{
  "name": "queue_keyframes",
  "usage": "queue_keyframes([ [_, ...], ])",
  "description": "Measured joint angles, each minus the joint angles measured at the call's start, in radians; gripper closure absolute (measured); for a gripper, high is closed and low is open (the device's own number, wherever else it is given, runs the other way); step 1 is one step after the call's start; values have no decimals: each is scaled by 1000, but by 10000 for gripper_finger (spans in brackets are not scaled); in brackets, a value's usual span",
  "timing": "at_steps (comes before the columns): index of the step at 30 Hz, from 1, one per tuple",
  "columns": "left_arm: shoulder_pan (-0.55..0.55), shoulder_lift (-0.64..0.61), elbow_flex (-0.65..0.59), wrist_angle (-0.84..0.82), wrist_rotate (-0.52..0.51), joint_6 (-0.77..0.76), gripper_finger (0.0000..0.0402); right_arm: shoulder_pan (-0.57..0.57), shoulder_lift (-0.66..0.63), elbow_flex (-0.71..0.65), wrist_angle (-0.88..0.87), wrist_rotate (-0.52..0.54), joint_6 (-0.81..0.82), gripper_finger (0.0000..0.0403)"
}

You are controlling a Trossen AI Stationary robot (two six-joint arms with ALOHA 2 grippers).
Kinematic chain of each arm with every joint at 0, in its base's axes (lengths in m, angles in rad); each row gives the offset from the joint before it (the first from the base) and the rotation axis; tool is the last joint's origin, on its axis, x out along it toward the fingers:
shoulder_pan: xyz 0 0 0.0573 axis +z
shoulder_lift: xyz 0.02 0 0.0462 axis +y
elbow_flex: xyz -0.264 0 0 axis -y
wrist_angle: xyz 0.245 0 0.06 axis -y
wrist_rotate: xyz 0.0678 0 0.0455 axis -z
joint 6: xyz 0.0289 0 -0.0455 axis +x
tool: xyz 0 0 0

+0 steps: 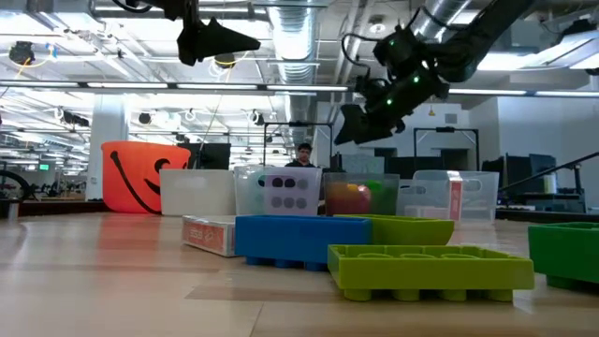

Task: Pick & Place Toys
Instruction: Put the small green game piece into the white bin

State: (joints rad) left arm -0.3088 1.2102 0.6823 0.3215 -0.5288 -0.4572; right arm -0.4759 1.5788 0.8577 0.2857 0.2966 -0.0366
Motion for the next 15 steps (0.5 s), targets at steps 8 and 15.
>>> queue_keyframes([
  [8,2,0,0,17,-4,55,5,223,-172,0,-259,-8,-42,62],
  [15,24,0,0,124,-3,170,5,550,-245,0,-673,-83,15,72],
])
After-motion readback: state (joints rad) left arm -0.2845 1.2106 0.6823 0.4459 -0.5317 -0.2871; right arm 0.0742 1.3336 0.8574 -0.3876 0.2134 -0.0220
